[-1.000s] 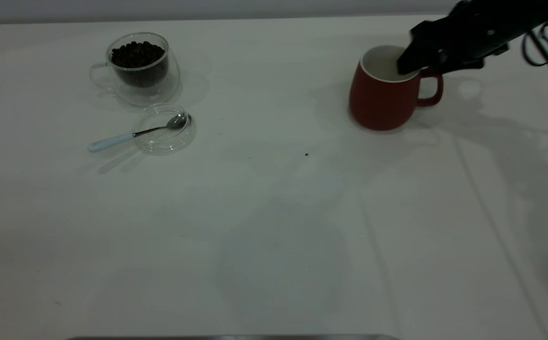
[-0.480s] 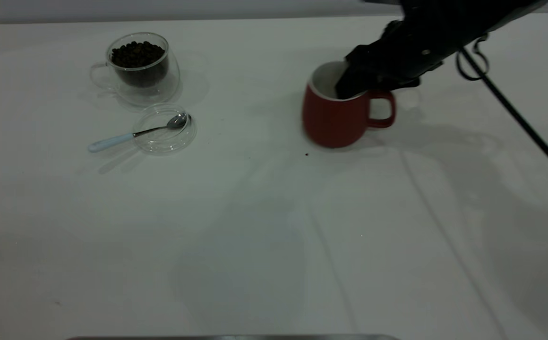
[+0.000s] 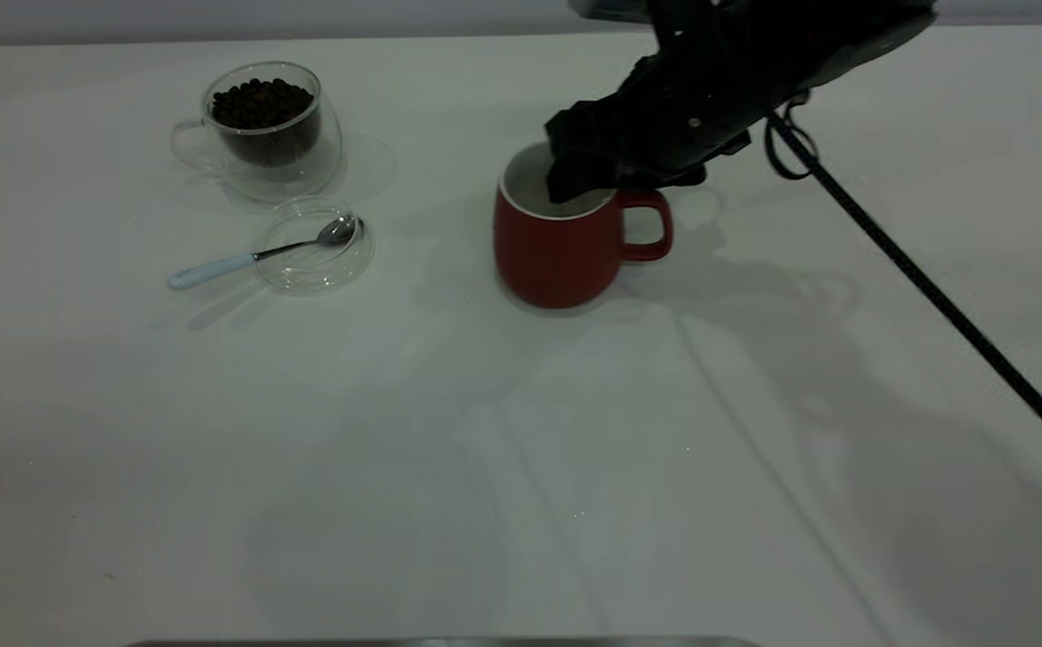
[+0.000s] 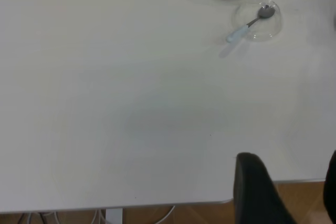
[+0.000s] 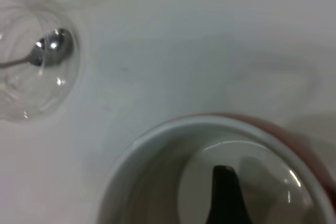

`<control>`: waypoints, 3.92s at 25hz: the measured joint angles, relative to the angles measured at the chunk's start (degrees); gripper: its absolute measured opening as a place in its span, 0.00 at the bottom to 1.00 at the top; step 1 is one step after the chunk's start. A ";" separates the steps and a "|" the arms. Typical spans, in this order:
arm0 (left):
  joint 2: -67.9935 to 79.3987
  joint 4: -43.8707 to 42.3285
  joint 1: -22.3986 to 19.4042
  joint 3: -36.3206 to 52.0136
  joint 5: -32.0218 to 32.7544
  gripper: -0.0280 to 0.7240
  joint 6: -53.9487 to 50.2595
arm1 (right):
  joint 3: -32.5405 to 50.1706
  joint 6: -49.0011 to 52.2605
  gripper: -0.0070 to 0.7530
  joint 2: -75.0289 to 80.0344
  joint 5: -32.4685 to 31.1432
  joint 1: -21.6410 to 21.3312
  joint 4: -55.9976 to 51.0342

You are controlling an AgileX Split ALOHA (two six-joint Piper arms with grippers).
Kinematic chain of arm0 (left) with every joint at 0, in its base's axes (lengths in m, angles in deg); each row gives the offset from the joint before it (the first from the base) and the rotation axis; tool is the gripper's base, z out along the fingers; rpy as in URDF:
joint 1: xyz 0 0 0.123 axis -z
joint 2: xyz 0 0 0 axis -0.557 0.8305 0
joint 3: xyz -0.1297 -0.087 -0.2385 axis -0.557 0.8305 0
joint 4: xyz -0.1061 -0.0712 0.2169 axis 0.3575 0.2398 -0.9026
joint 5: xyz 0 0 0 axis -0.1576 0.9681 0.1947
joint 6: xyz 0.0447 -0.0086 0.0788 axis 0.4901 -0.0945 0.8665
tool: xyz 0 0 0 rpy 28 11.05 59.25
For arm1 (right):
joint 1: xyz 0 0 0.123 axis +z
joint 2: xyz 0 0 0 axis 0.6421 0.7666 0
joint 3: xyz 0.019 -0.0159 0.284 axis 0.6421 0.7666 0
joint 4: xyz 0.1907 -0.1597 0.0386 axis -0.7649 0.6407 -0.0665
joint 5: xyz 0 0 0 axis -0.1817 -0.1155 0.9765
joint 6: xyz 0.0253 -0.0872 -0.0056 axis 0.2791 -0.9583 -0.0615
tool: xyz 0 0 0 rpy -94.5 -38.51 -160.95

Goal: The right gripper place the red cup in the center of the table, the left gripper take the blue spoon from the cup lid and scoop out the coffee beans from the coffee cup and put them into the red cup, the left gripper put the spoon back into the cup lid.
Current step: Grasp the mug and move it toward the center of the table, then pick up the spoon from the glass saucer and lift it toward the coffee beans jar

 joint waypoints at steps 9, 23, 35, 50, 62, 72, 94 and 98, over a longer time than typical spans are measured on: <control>0.00 0.00 0.00 0.00 0.00 0.54 0.00 | -0.40 -5.82 0.73 0.53 4.31 1.31 -7.96; 0.00 0.00 0.00 0.00 0.00 0.54 0.00 | -6.97 -7.87 0.73 4.97 7.67 1.31 -11.36; 0.00 0.00 0.00 0.00 0.00 0.54 0.06 | -7.04 -8.10 0.73 4.66 5.40 1.31 -7.45; 0.00 0.00 0.00 0.00 0.00 0.54 0.06 | -7.04 -8.31 0.73 -1.67 3.98 1.31 3.11; 0.00 0.00 0.00 0.00 0.00 0.54 -0.02 | 6.53 4.67 0.73 -24.00 -14.16 1.31 31.12; 0.00 0.00 0.00 0.00 0.00 0.54 -0.02 | 16.97 46.84 0.73 -49.95 -41.32 1.31 67.34; 0.00 0.00 0.00 0.00 0.00 0.54 0.09 | 52.83 76.77 0.73 -112.92 -49.53 -4.97 89.92; 0.00 0.00 0.00 0.00 0.00 0.54 0.09 | 52.94 76.77 0.73 -121.98 -49.59 -13.95 89.92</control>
